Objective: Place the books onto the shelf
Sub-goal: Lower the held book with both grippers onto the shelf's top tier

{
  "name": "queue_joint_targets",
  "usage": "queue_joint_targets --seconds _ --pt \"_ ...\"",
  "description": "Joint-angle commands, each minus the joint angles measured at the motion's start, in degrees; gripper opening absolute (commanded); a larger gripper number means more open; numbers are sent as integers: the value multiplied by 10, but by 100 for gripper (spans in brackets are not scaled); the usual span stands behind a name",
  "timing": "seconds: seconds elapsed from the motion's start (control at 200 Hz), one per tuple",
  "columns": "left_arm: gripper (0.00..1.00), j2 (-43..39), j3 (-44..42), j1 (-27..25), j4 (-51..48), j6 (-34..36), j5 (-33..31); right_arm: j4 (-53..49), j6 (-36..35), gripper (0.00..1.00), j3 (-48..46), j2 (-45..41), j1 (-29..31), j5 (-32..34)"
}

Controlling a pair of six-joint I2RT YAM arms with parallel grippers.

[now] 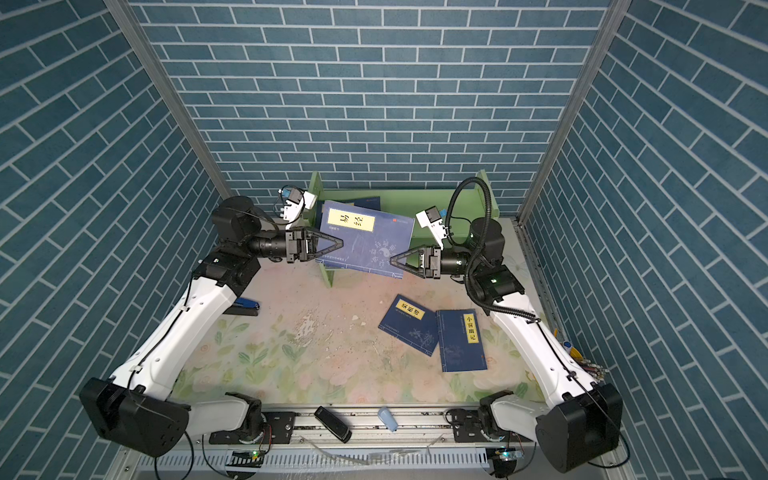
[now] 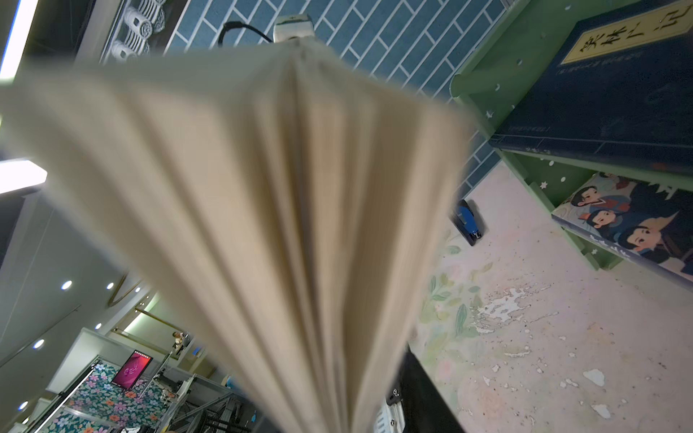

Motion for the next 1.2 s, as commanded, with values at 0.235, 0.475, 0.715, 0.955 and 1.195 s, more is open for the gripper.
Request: queue_joint_targets --seconds 0.235,0.475,0.715,0.955,1.195 --pt "5 -27 -52 3 35 -15 -57 179 117 0 8 38 -1 29" --pt "60 -33 -58 22 18 0 -86 140 101 0 69 78 -3 12" --pt "74 -61 32 146 -128 78 -149 34 38 0 147 119 -31 -5" --pt "76 -58 92 163 -174 115 -134 -61 9 0 248 212 -47 -39" --pt "78 -46 61 162 -109 74 -120 -121 19 0 354 307 -41 -51"
